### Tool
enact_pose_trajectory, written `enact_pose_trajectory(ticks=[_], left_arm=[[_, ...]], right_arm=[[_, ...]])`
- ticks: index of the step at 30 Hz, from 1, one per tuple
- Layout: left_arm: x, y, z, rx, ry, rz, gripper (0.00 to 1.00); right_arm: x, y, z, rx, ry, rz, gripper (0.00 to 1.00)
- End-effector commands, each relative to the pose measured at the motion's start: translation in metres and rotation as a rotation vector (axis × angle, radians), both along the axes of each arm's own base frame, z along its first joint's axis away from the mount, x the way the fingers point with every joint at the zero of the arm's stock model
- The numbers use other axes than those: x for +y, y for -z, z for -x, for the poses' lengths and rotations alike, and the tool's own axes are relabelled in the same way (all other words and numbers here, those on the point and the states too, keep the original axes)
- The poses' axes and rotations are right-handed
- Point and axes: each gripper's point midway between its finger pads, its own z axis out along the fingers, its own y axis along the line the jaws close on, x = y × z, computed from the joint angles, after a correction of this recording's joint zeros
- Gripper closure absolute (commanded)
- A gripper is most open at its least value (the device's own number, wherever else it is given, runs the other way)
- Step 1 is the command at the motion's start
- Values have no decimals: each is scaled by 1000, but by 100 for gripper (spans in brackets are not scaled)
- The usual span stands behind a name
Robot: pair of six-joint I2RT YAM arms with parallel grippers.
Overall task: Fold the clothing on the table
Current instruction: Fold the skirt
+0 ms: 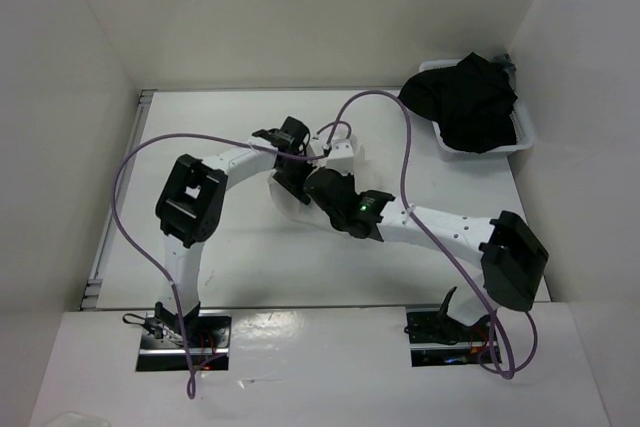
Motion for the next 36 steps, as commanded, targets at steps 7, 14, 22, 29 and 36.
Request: enact_pose_trajectory(ticks=[7,14,22,29,36], left_arm=[[22,-74,11,54,-33,156,15],[65,-106,-12,-32,-145,147,12],[100,-42,8,55,-168,13,25],[87,-27,-2,84,-153,111,46],[79,-24,0,111,-135,157,80]], right_arm=[[19,7,-12,-14,-54,31,96],[20,13,-15,-1,-41,54,96],[22,14,-17,-7,-21,76,96],[33,4,-24,-27,-11,91,96],[85,25,-13,-39,-156,219,93]])
